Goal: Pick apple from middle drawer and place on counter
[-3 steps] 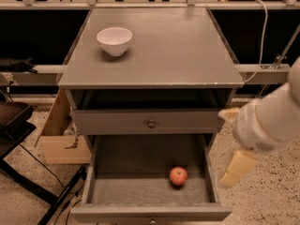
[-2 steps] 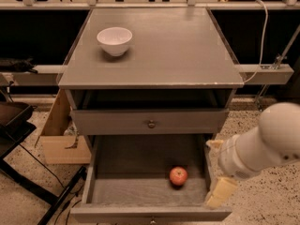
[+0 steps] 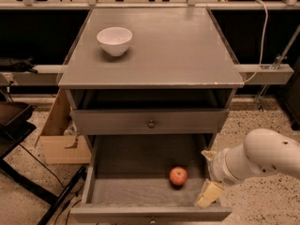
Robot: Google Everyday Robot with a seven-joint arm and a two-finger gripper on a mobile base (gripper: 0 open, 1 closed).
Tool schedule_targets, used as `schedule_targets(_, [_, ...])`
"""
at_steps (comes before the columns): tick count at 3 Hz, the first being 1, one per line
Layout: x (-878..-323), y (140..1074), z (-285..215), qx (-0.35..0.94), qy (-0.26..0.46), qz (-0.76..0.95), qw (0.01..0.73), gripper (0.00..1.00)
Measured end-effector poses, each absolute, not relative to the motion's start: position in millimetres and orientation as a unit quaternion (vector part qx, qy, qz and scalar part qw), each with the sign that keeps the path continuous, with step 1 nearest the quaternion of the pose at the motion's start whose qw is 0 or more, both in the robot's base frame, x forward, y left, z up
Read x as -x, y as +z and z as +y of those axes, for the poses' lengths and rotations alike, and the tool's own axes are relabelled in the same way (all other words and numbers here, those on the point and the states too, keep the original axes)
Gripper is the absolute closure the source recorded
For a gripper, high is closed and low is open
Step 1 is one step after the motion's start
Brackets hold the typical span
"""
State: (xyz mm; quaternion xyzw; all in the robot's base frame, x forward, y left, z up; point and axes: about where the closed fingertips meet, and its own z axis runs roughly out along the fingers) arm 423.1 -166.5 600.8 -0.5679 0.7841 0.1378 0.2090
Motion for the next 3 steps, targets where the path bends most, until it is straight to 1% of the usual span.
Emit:
schedule_targets(1, [-436.4,589.2,-160.1,0.583,0.124,0.774,0.213,0.0])
schedule_targets(3, [-492.5,529.4,-152.3,0.605,0.105,0.747,0.255,0.0])
